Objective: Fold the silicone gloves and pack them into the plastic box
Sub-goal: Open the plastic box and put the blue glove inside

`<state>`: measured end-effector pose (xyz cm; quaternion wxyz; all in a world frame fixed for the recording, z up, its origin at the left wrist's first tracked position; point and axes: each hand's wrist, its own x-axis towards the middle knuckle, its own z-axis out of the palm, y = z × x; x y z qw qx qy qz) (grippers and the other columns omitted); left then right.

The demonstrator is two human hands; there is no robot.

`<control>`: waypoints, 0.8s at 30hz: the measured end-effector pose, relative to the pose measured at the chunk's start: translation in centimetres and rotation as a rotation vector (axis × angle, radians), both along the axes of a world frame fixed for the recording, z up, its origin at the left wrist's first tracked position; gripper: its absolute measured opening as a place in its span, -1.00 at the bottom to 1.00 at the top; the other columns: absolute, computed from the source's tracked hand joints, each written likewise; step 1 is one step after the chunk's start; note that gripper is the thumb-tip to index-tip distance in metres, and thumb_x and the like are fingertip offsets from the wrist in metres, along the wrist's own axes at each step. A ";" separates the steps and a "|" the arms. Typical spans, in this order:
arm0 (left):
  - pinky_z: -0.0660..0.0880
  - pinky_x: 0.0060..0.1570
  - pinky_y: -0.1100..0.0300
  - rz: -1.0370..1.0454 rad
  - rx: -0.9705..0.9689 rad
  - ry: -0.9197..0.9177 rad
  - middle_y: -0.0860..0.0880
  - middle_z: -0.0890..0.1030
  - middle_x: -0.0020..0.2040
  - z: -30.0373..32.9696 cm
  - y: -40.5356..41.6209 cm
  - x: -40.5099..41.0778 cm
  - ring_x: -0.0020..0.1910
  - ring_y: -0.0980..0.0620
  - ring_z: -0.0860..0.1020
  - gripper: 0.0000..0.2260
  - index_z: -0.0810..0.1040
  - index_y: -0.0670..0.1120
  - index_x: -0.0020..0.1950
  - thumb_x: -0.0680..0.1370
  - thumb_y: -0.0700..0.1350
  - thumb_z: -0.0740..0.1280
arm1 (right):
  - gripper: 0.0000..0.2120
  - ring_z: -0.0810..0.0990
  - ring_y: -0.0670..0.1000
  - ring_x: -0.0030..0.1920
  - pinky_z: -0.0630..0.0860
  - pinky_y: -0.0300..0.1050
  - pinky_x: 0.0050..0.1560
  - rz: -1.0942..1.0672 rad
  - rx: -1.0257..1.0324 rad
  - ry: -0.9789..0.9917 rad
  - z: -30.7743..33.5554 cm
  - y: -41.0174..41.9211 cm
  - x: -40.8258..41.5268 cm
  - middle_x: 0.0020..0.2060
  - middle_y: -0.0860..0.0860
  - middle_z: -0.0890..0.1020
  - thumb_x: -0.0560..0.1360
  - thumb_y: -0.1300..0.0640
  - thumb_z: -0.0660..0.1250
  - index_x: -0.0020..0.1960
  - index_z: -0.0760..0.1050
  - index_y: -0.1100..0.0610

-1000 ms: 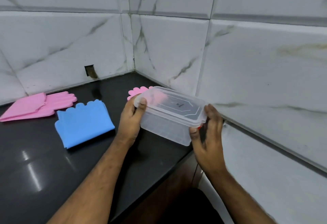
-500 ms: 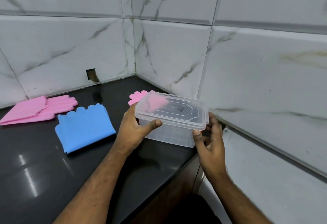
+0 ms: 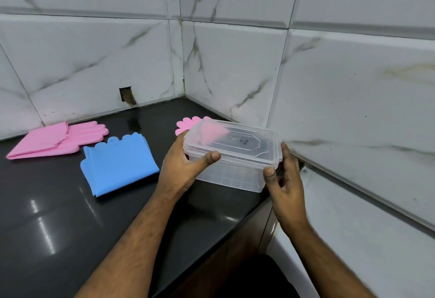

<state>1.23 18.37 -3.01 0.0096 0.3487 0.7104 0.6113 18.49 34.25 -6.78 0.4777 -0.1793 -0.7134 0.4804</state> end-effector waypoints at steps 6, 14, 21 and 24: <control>0.40 0.11 0.53 -0.028 0.031 -0.016 0.51 0.55 0.20 0.0 0.0 -0.7 0.21 0.52 0.48 -0.18 0.40 0.37 0.43 0.21 0.58 0.42 | 0.00 0.48 -0.35 0.22 0.42 -0.51 0.07 -0.022 0.004 -0.066 1.2 -0.2 0.0 0.20 -0.49 0.43 0.33 -0.58 0.28 0.62 0.24 -0.08; 0.39 0.45 0.03 -0.034 0.088 -0.063 0.27 0.55 0.28 -0.3 0.5 -0.8 0.38 0.16 0.46 -0.21 0.40 0.25 0.50 0.38 0.63 0.11 | 0.06 0.19 -0.59 0.36 0.25 -0.55 0.23 0.029 -0.005 -0.146 1.7 -0.2 0.3 0.35 -0.58 0.19 0.32 -0.62 0.22 0.66 0.08 -0.12; 0.31 0.49 -0.08 0.100 0.164 0.032 0.05 0.40 0.31 1.2 0.6 -0.6 0.38 0.02 0.36 -0.47 0.48 0.26 0.46 0.50 0.32 0.19 | 0.03 0.38 0.03 0.43 0.43 -0.12 0.38 -0.043 0.121 -0.291 3.0 0.1 0.7 0.43 -0.03 0.33 0.33 -0.66 0.04 0.63 0.10 -0.10; 0.33 0.46 -0.13 0.087 0.181 0.198 0.06 0.37 0.31 1.5 0.8 0.5 0.37 0.01 0.37 -0.49 0.41 0.20 0.55 0.58 0.19 0.22 | -0.03 0.36 0.03 0.38 0.48 -0.02 0.31 -0.118 0.166 -0.257 3.7 0.4 1.1 0.32 0.03 0.39 0.38 -0.63 0.02 0.55 0.27 0.01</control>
